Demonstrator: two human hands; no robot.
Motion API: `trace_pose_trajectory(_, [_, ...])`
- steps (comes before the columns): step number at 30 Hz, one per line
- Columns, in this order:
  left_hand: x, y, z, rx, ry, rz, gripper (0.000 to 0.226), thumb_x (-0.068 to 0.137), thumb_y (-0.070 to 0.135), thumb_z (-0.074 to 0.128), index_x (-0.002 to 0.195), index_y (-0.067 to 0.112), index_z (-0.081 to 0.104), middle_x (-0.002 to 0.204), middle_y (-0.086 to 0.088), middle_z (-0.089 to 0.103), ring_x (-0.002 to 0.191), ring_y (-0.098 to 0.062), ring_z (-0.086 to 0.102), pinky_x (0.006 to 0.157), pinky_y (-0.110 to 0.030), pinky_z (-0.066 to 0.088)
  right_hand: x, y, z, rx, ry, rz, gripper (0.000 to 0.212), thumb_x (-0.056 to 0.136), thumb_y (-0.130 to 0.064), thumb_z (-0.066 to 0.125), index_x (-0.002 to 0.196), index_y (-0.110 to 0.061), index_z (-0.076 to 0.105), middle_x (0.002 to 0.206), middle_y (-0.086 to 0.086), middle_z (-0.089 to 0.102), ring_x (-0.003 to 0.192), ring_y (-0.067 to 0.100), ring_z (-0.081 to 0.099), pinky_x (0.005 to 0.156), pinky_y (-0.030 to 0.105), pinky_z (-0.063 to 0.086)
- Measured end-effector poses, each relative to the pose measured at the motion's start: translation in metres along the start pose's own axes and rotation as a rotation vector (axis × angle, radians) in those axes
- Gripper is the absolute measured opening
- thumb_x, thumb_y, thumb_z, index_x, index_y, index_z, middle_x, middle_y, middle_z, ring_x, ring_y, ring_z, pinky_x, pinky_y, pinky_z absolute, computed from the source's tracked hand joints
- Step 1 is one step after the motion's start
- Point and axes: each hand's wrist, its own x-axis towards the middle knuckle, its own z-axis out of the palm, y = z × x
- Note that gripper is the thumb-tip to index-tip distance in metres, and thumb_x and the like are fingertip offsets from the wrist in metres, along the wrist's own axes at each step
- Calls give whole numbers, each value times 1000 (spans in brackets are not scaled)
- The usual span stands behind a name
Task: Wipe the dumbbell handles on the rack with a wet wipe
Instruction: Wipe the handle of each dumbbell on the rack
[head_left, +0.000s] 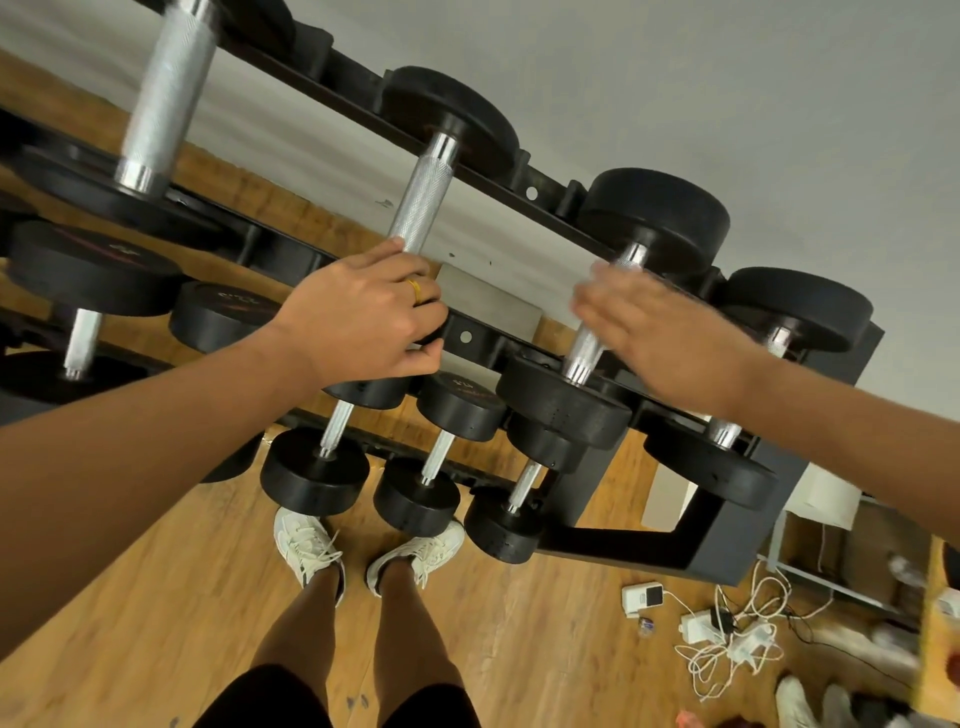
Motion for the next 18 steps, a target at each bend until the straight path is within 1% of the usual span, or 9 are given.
trace_pose_trajectory(2, [0,0,0,-1,1,-2,37,102,36,50,98,9,76,104,-12,75,110,-32,67,110,-51,47,0,-12,5,97,-76,-186,77,81,-3,44,156,-10,27,162,13,27,153,26,11,124,48,11])
trace_pose_trajectory(3, [0,0,0,-6,3,0,37,102,35,50,97,9,76,103,-12,75,109,-32,67,109,-51,47,1,-9,4,125,-107,-251,79,80,-2,45,156,-11,28,163,11,28,153,24,10,125,44,4])
trace_pose_trajectory(5, [0,0,0,-8,7,0,38,102,35,49,97,8,76,102,-12,75,109,-32,67,109,-52,47,6,2,1,114,-100,-298,82,80,2,53,157,-16,30,163,7,27,152,19,6,124,38,-7])
trace_pose_trajectory(6, [0,0,0,-7,6,-1,38,102,35,49,97,8,76,103,-12,75,109,-32,67,109,-51,47,9,8,-1,84,-69,-300,82,81,2,56,157,-17,30,163,7,27,152,19,7,123,37,-9])
trace_pose_trajectory(8, [0,0,0,-11,2,1,38,102,35,49,98,8,76,103,-13,75,109,-32,67,109,-51,47,10,18,-5,30,-42,-210,86,82,2,60,158,-17,25,164,8,24,153,22,7,125,40,-4])
trace_pose_trajectory(12, [1,0,-1,-18,-4,11,38,102,35,49,99,8,76,103,-13,75,108,-32,67,110,-51,46,3,17,-10,34,26,55,92,78,1,55,159,-9,13,166,14,15,154,29,3,125,47,11])
trace_pose_trajectory(14, [0,0,-1,-14,8,12,37,101,34,50,98,8,76,102,-14,75,108,-32,67,109,-51,47,-4,-3,0,68,-13,9,88,79,0,48,159,-11,13,166,13,12,155,29,-1,126,48,10])
trace_pose_trajectory(16, [0,0,-1,-13,19,11,37,101,34,50,97,8,76,102,-14,75,107,-33,67,108,-52,48,-12,-17,9,94,-79,-124,84,81,-1,39,160,-13,14,167,10,13,155,26,-2,126,46,5])
trace_pose_trajectory(18, [1,0,-1,-20,19,8,38,102,34,49,98,8,76,103,-14,75,108,-33,67,109,-51,47,-12,-6,6,79,-56,-153,84,81,-1,40,160,-16,14,167,6,12,155,24,-2,125,45,1])
